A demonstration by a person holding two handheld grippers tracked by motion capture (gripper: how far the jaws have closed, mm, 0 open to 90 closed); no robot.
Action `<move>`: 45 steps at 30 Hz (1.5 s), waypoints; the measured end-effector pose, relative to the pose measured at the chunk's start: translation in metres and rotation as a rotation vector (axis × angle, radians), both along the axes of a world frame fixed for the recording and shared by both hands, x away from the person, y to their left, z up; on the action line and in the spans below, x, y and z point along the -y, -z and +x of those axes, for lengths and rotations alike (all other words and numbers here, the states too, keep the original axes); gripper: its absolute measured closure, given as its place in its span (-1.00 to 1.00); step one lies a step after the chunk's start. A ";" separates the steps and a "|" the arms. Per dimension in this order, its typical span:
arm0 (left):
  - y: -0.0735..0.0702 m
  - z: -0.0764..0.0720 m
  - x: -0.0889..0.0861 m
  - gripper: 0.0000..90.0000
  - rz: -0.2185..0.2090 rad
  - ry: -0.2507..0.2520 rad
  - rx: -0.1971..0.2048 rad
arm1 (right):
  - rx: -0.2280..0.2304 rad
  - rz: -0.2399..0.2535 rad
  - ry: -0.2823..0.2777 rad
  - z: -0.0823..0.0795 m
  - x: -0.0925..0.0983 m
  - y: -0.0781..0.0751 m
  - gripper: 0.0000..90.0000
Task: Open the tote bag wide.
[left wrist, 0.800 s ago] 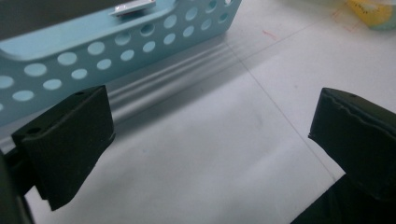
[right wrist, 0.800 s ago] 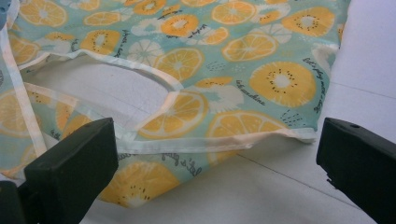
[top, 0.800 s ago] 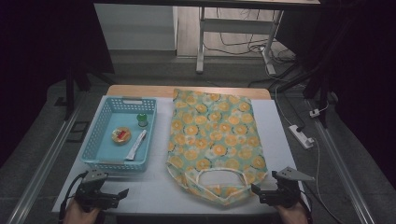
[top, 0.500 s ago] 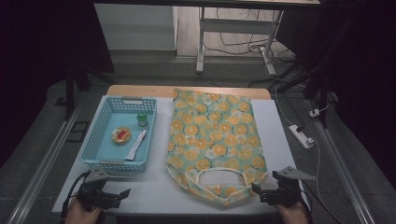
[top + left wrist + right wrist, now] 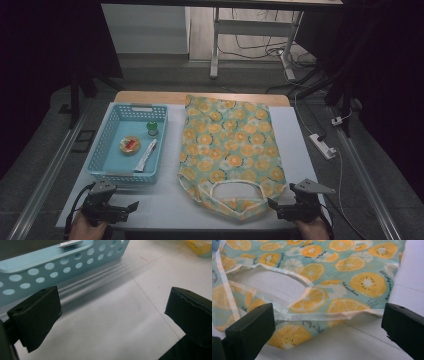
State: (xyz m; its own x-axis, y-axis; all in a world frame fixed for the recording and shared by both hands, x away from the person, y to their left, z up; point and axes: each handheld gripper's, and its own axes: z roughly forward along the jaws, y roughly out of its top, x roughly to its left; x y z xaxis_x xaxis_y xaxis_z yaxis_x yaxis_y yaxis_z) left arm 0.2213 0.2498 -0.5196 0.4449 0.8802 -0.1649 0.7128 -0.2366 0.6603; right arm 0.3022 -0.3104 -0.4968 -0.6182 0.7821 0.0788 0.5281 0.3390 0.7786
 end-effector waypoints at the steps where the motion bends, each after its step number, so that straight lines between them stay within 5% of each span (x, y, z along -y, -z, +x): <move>1: 0.000 0.000 0.000 -0.99 0.000 0.000 0.000 | 0.002 -0.001 -0.003 0.000 0.000 0.000 -1.00; 23: 0.000 0.001 0.000 -1.00 -0.006 0.019 -0.008 | -0.009 0.024 -0.013 0.000 -0.004 -0.006 -1.00; 45: 0.001 0.001 0.002 -0.99 0.013 0.027 -0.012 | -0.006 -0.012 -0.152 0.000 -0.035 -0.011 -1.00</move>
State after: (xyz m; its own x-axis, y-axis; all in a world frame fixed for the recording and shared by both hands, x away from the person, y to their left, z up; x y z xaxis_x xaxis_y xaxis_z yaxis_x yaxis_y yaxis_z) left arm 0.2226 0.2474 -0.5205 0.4670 0.8699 -0.1588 0.7136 -0.2647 0.6486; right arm 0.3021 -0.2755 -0.4859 -0.7294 0.6801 0.0734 0.4740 0.4252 0.7710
